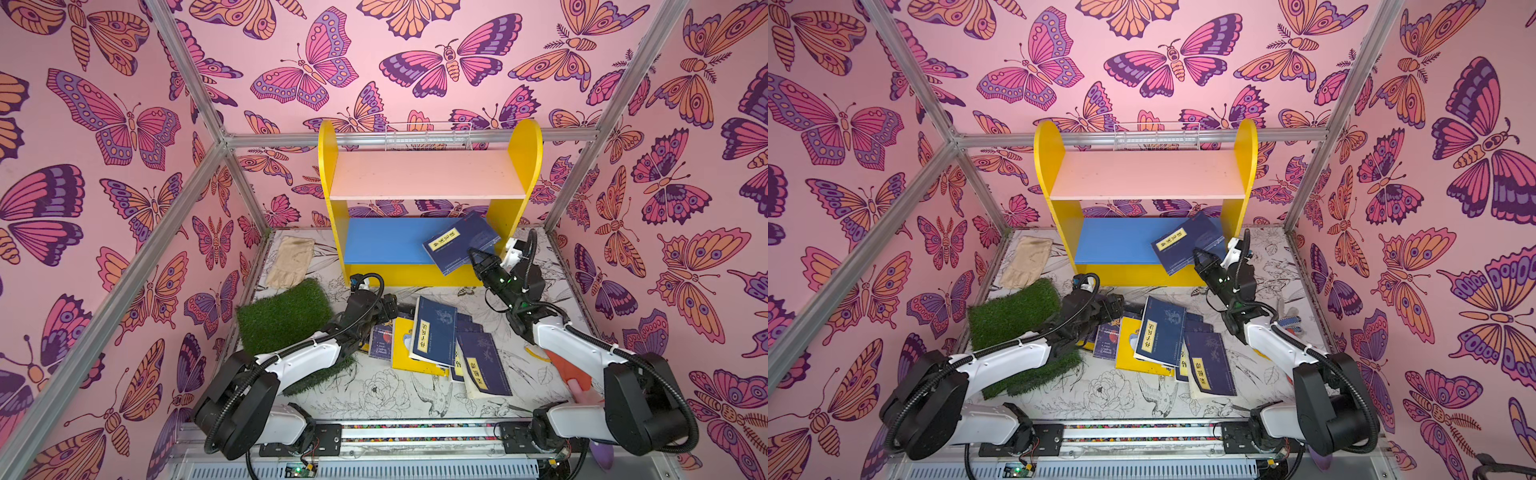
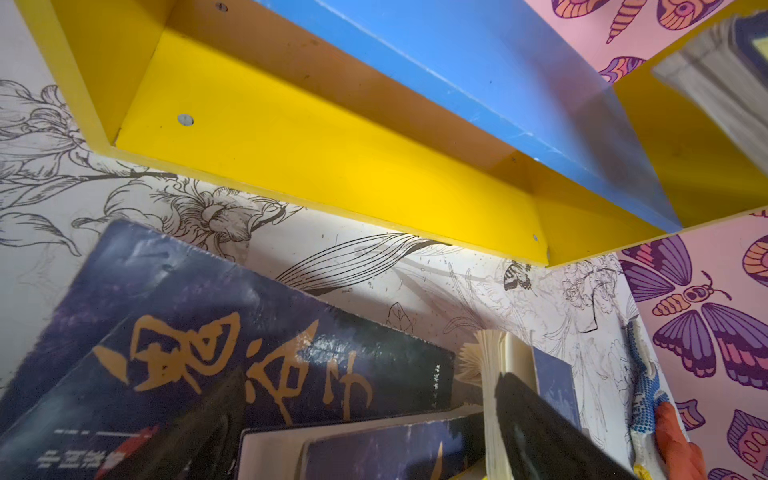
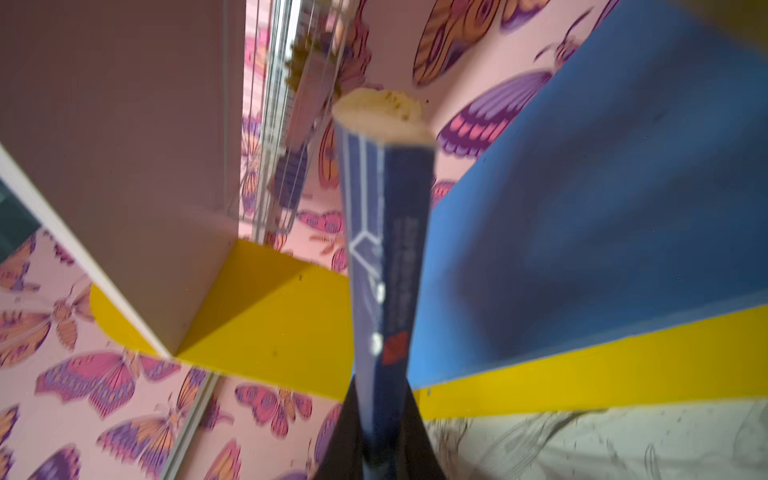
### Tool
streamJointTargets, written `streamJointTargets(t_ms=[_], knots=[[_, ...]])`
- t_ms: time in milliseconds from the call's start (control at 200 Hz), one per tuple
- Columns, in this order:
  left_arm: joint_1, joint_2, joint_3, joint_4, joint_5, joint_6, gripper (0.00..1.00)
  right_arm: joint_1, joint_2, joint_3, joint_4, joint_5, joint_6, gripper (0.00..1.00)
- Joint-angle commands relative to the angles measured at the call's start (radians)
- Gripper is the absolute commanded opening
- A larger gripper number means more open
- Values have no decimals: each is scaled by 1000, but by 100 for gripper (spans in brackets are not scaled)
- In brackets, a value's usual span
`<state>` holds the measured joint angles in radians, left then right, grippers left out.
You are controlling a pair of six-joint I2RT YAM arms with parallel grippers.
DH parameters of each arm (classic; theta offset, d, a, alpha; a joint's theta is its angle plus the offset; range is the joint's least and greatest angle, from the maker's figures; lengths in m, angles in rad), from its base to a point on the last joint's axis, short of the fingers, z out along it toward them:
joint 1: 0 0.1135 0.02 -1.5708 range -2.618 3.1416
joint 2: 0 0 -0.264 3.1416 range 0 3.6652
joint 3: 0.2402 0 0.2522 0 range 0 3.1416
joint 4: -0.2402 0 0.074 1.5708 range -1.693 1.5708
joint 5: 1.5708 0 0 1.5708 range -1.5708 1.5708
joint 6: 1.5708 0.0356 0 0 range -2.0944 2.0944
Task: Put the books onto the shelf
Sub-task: 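Carry the dark blue book with the right gripper onto the blue shelf, then release the book on the blue shelf and draw the right gripper back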
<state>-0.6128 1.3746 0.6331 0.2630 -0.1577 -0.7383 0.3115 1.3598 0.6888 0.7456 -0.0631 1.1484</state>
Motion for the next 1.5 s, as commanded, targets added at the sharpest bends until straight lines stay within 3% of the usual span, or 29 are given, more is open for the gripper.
streamJointTargets(t_ms=[0, 381, 541, 631, 792, 932, 1498], knots=[[5, 8, -9, -13, -1, 6, 96, 32, 31, 7, 147, 286, 57, 0], [5, 18, -13, -13, 21, 6, 97, 84, 185, 71, 193, 461, 211, 0], [5, 21, -13, -15, 22, 1, 97, 89, 250, 99, 174, 493, 272, 5], [4, 20, -11, -16, 22, 3, 97, 89, 270, 119, 144, 489, 290, 15], [5, 6, -9, -27, 18, 7, 97, 89, 220, 149, -69, 467, 293, 51], [5, 2, -10, -33, 19, 11, 97, 88, 146, 181, -295, 460, 282, 63], [5, 15, -3, -33, 29, 5, 97, 26, 119, 203, -483, 241, 69, 69]])
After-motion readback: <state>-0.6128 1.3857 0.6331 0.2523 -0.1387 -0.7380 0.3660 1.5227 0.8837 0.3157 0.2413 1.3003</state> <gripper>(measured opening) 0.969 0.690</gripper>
